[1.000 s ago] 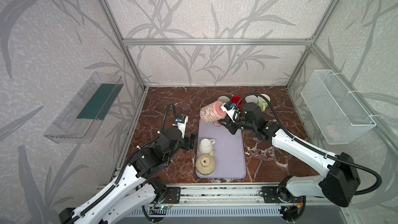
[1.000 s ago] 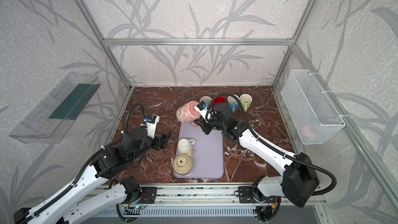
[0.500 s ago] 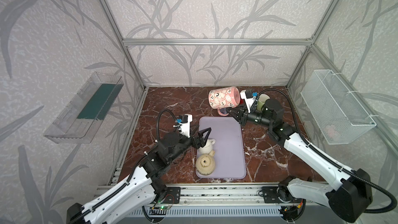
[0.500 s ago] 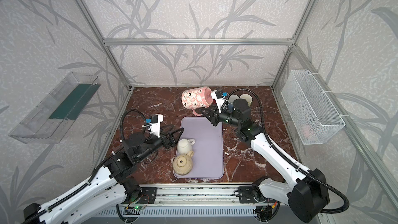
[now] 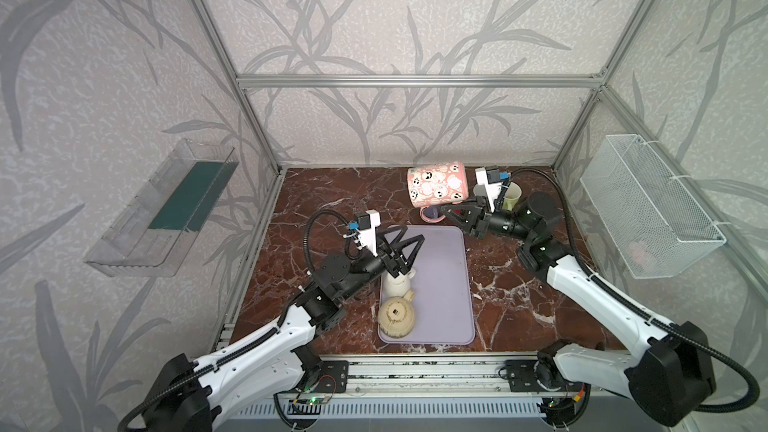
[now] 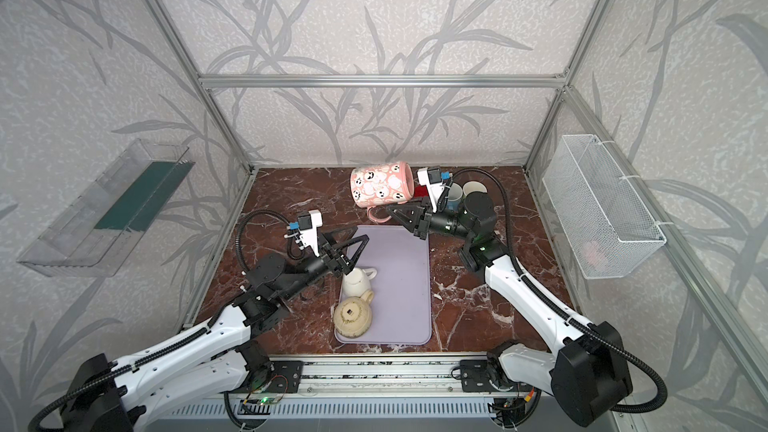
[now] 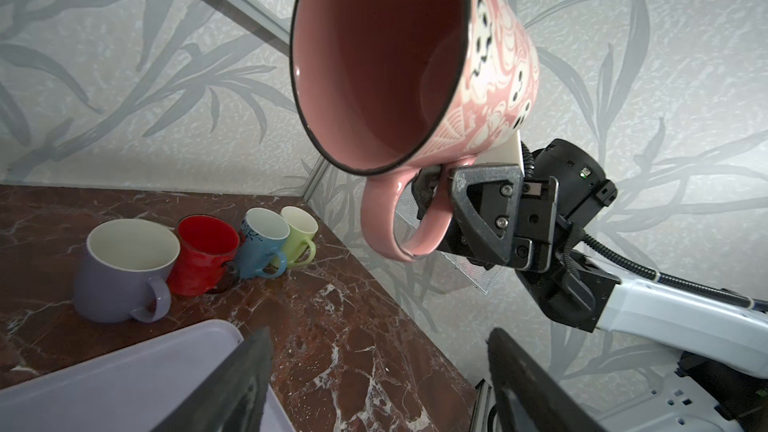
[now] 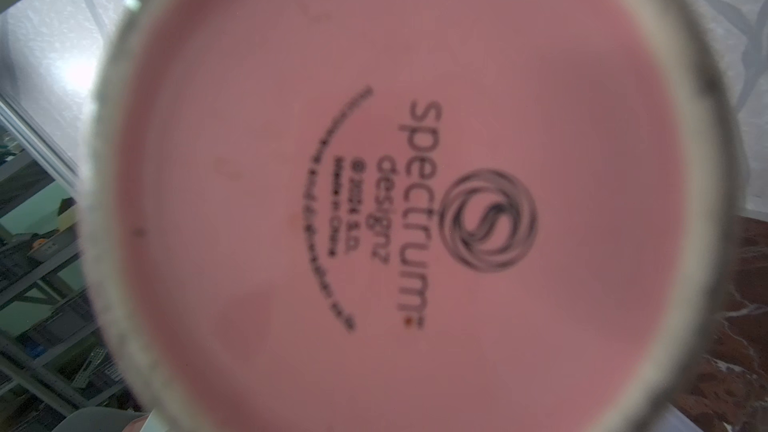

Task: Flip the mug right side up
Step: 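Grasp the pink mug's rim with the left gripper while the right gripper holds it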

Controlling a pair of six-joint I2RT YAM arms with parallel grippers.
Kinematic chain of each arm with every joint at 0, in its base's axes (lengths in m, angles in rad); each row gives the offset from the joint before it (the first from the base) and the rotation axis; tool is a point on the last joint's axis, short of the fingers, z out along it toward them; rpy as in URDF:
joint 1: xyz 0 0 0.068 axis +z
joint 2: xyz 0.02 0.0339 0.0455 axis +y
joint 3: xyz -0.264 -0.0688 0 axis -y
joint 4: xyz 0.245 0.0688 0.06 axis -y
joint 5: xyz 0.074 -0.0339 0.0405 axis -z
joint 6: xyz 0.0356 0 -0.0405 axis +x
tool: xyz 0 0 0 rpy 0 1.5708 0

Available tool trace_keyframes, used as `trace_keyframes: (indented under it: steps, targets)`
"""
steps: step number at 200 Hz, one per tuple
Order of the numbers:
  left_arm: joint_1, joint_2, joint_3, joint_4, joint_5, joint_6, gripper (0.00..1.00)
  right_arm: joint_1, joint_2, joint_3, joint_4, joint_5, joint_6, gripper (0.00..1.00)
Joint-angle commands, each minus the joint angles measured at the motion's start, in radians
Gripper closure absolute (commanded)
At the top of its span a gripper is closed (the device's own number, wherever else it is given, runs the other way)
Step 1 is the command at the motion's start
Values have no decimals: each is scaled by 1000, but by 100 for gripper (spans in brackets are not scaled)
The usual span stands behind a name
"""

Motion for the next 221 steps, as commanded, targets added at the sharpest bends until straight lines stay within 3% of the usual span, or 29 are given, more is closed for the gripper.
trace_keyframes:
  steps: [1, 84, 121, 202, 221]
  targets:
    - [5, 23, 42, 100, 44, -7, 23, -4, -9, 13, 236, -70, 61, 100]
    - [4, 102, 118, 175, 70, 3, 28, -3, -23, -30, 278, -90, 64, 100]
    - [5, 128, 134, 198, 96, -10, 45, -2, -10, -37, 339, -106, 112, 100]
    - [5, 138, 139, 235, 128, -18, 47, 31, 32, -58, 407, -130, 156, 100]
    - [4, 141, 151, 222, 138, -13, 53, 33, 30, -68, 411, -126, 158, 100]
